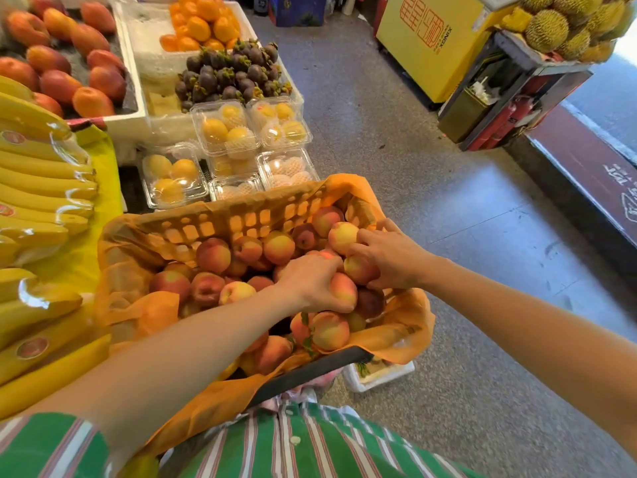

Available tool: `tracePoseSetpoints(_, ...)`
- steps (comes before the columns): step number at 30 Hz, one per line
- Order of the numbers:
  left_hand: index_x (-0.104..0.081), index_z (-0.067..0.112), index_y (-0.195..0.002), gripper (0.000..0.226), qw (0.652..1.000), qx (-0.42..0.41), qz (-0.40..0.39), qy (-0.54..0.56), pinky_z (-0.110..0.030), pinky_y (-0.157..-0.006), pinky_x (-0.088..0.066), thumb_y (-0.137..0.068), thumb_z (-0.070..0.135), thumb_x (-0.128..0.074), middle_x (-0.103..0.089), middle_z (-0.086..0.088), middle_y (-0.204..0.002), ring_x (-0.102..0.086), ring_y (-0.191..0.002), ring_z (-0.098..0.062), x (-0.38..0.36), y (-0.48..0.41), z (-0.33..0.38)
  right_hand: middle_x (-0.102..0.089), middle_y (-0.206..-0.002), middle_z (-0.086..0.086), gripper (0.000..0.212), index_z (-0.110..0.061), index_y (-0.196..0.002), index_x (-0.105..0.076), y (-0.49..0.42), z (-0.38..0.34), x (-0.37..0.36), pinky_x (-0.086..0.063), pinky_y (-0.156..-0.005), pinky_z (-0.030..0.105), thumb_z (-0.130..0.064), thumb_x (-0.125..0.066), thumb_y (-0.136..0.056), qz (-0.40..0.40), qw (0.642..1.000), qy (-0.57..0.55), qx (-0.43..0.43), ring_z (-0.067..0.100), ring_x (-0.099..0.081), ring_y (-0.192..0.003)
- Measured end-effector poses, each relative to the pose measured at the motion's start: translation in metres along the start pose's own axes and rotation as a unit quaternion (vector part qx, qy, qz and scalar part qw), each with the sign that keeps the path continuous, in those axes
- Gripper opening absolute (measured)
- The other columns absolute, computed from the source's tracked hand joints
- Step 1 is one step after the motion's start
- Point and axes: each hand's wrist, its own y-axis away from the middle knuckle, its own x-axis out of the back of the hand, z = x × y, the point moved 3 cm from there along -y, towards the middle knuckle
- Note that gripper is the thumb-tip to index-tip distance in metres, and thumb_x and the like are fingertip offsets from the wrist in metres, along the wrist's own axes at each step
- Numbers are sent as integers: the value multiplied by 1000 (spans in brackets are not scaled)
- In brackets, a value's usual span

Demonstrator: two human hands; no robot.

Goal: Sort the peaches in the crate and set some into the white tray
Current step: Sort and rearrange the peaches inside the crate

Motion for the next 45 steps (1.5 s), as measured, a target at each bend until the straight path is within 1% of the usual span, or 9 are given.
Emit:
tracePoseSetpoints(6, -52, 28, -122, 72, 996, 25, -56, 58, -39, -80, -50, -62, 62, -71, -63, -1, -105, -58, -95, -23, 40, 13, -38, -53, -105, -1, 69, -25, -125, -54, 6, 4, 12, -21, -97, 34, -61, -67, -67, 79, 985, -150, -22, 19, -54, -99)
tracePoseSetpoints(12, -50, 30, -127, 71, 992, 95, -25, -73, -35, -76, -48, -65, 59, -68, -54, 0, -100, -52, -99, -23, 72, 36, -97, -61, -111, -2, 66, -22, -123, -57, -21, -37, 26, -43, -91, 39, -60, -71, -71, 70, 929, -363, -14, 13, -55, -99)
tracePoseSetpoints(18, -40, 28, -136, 75, 976, 82, -38, -197, -36, -83, -43, -72, 58, -66, -50, -7, -115, -46, -106, -26, 56, 53, -114, -56, -123, -4, 67, -23, -134, -47, -42, -93, 11, -29, -95, 30, -54, -69, -79, -63, 946, -304, 91, 6, -47, -109)
tracePoseSetpoints(23, -37, 29, -139, 76, 983, 61, -26, -173, -40, -85, -48, -74, 53, -68, -47, -5, -116, -45, -107, -25, 49, 55, -117, -57, -123, -2, 72, -28, -138, -36, -44, -107, -11, -29, -101, 51, -52, -69, -78, -133, 951, -268, 77, 20, -49, -114)
tracePoseSetpoints(29, -32, 27, -145, 79, 986, 28, -35, -161, -37, -92, -41, -80, 64, -58, -43, -8, -127, -42, -115, -26, 47, 53, -119, -61, -115, -3, 61, -28, -134, -44, -43, -104, -3, -37, -93, 43, -50, -67, -81, -124, 956, -253, 85, 17, -52, -110)
tracePoseSetpoints(32, -39, 24, -141, 74, 987, 26, -30, -154, -38, -94, -39, -83, 68, -52, -44, -9, -128, -42, -116, -27, 47, 49, -113, -65, -107, -2, 40, -20, -119, -60, -40, -78, 15, -45, -86, 36, -37, -66, -83, -5, 949, -307, 71, 16, -59, -99)
tracePoseSetpoints(36, -53, 19, -126, 60, 987, -2, -23, -157, -38, -89, -37, -85, 63, -53, -50, -9, -118, -44, -108, -27, 44, 35, -94, -66, -104, 5, 44, -14, -117, -63, -36, -18, 21, -43, -85, 38, -32, -69, -77, 95, 964, -245, -37, 28, -59, -99)
tracePoseSetpoints(41, -53, 24, -130, 60, 995, -32, -20, -95, -40, -94, -38, -84, 62, -56, -56, -4, -119, -45, -114, -26, 32, 7, -62, -53, -130, 0, 67, -26, -135, -46, -35, 12, 7, -25, -97, 38, -43, -72, -76, 14, 991, -99, -91, 25, -44, -124)
tracePoseSetpoints(45, -49, 20, -133, 69, 998, -7, -49, -44, -41, -92, -41, -81, 66, -56, -60, -5, -116, -47, -111, -27, 17, -15, -53, -49, -130, -2, 72, -29, -138, -39, -42, 13, -2, -19, -97, 40, -45, -71, -76, -9, 996, -42, -78, 24, -45, -120)
